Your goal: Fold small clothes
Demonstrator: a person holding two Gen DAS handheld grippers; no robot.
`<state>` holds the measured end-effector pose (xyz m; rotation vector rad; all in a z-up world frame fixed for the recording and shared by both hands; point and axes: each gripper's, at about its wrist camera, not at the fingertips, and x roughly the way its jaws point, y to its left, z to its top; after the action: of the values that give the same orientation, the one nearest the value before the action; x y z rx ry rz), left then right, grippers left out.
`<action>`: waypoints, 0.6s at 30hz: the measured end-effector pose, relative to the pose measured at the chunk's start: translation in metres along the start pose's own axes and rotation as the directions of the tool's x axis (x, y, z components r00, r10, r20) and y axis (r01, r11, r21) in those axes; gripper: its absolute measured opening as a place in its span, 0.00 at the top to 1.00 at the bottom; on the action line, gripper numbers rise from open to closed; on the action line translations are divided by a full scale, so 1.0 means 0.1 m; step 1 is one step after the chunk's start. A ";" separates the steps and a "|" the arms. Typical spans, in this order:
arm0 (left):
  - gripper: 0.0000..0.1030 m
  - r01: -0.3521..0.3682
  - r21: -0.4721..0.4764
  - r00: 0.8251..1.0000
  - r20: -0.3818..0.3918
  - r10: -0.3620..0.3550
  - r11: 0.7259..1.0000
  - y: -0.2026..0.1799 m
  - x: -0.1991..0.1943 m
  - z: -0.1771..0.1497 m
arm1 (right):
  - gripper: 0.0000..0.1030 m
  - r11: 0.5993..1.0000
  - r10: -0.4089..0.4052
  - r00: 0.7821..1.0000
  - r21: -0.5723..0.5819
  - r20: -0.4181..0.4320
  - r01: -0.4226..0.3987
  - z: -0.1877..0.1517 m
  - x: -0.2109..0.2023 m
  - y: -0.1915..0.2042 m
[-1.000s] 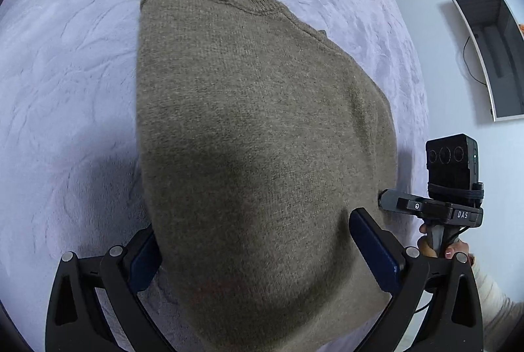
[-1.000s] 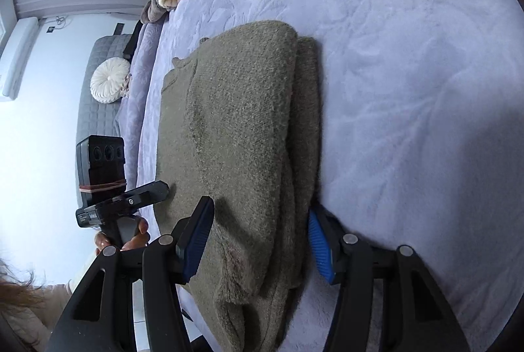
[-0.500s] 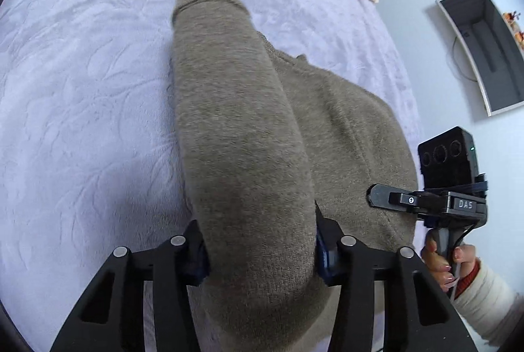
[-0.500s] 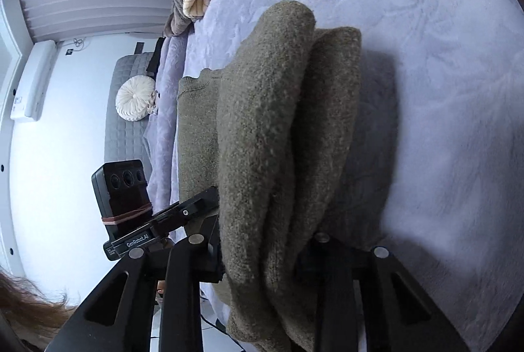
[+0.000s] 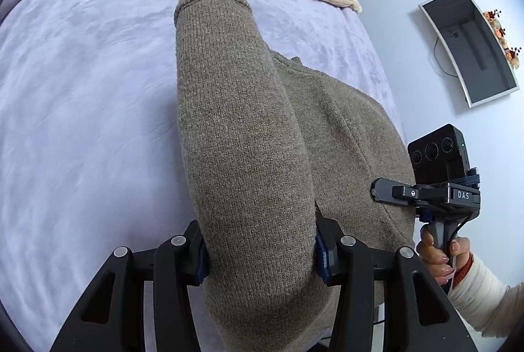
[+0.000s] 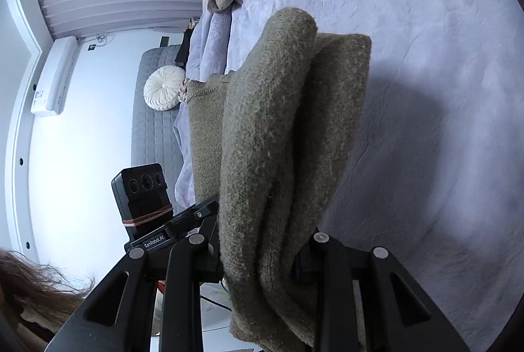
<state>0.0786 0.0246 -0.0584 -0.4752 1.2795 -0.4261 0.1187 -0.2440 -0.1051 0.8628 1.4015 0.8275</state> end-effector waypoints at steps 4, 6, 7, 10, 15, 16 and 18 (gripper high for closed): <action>0.52 -0.041 -0.046 0.999 0.001 0.041 0.998 0.28 -0.22 -0.34 | 0.70 1.000 0.007 0.999 0.000 -0.046 -0.007 -0.22 0.37 0.02; 0.52 -0.060 -0.074 0.998 0.008 0.061 0.995 0.45 -0.29 -0.50 | 0.70 1.000 0.008 0.998 -0.011 -0.069 -0.008 -0.29 0.58 0.04; 0.52 -0.073 -0.081 0.997 0.014 0.074 0.994 0.50 -0.29 -0.56 | 0.70 1.000 0.007 0.997 -0.017 -0.081 -0.008 -0.33 0.69 0.05; 0.51 -0.105 -0.105 0.994 0.021 0.107 0.989 0.74 -0.27 -0.75 | 0.70 0.999 -0.013 0.993 -0.038 -0.121 0.009 -0.38 0.97 0.02; 0.43 -0.146 -0.184 0.989 0.011 0.150 0.972 1.11 -0.11 -0.98 | 0.70 0.991 -0.121 0.980 -0.076 -0.160 0.110 -0.33 1.34 -0.05; 0.43 -0.140 -0.199 0.989 0.022 0.147 0.970 1.14 -0.09 -0.98 | 0.70 0.990 -0.128 0.979 -0.072 -0.158 0.117 -0.31 1.36 -0.06; 0.39 -0.131 -0.221 0.990 0.028 0.141 0.966 1.17 -0.09 -1.00 | 0.67 0.987 -0.156 0.974 -0.070 -0.161 0.147 -0.29 1.36 -0.10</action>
<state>-0.0157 0.1167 -0.1385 -0.5745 1.3142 -0.1586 0.0906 -0.1279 -0.1766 0.6449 1.5612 0.8331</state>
